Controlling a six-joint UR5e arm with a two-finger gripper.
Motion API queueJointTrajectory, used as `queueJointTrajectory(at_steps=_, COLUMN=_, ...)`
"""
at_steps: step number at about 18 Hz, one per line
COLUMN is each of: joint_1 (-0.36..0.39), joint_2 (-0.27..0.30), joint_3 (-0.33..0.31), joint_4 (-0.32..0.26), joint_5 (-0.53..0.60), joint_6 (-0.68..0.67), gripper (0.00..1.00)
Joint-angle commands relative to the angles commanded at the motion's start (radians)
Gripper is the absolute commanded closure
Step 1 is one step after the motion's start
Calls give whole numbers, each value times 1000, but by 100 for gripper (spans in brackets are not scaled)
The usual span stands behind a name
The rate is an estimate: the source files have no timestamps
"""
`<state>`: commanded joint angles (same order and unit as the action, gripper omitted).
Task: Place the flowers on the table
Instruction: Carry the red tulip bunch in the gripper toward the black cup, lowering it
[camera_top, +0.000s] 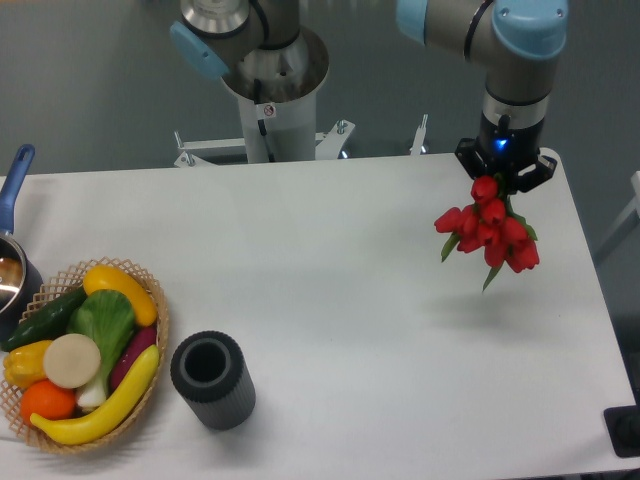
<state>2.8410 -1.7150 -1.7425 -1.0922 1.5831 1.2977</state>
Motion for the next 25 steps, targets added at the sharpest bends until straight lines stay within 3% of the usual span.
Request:
queueJointTrajectory(at_steps=11, joint_1=-38, joint_2=9, joint_3=-31, joint_4=-28, joint_5=-3, joint_6=-23, gripper=75)
queueJointTrajectory(at_steps=25, joint_1=-183, joint_2=-61, joint_3=-37, joint_4=-6, joint_5=-81, joint_6=-133, gripper=72)
